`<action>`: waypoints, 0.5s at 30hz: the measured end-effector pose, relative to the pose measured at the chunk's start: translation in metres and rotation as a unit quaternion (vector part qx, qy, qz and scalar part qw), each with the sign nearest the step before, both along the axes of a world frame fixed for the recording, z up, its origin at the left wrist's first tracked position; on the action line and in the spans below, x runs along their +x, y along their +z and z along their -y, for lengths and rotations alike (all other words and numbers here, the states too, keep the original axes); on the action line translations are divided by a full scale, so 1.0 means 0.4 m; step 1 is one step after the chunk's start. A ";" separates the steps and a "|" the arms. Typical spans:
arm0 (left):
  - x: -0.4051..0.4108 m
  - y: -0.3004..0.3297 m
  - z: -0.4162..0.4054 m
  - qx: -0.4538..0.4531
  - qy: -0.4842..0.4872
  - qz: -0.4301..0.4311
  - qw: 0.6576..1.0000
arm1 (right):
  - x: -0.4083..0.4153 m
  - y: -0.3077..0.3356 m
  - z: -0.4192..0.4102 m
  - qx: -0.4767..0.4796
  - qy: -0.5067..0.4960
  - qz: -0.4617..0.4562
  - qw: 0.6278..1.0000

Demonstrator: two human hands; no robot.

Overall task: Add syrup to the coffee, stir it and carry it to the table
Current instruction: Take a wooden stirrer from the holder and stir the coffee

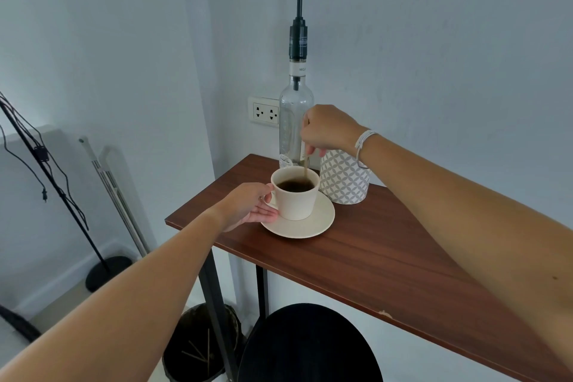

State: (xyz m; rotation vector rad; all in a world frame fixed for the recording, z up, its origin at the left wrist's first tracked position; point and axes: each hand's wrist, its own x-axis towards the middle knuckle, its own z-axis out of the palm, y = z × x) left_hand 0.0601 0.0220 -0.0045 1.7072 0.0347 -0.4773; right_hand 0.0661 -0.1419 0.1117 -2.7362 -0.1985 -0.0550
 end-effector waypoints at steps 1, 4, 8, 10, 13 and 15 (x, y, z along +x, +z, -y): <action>0.000 0.000 0.000 0.000 0.000 0.001 1.000 | -0.002 -0.003 0.004 -0.014 -0.008 -0.005 1.000; 0.000 0.000 0.001 -0.001 -0.002 0.003 1.000 | -0.004 -0.003 -0.003 0.043 0.001 -0.055 0.998; -0.002 0.000 0.000 -0.003 -0.002 0.001 1.000 | -0.016 -0.007 -0.012 0.111 0.021 -0.027 0.993; 0.000 -0.002 0.000 -0.007 -0.003 0.000 1.000 | -0.028 -0.018 0.000 0.087 0.010 0.023 0.996; 0.002 -0.003 0.000 -0.011 0.001 -0.004 1.000 | -0.054 -0.042 0.027 0.098 -0.015 0.079 0.992; 0.003 -0.003 0.002 -0.010 0.001 -0.004 1.000 | -0.083 -0.064 0.042 0.126 -0.033 0.104 0.986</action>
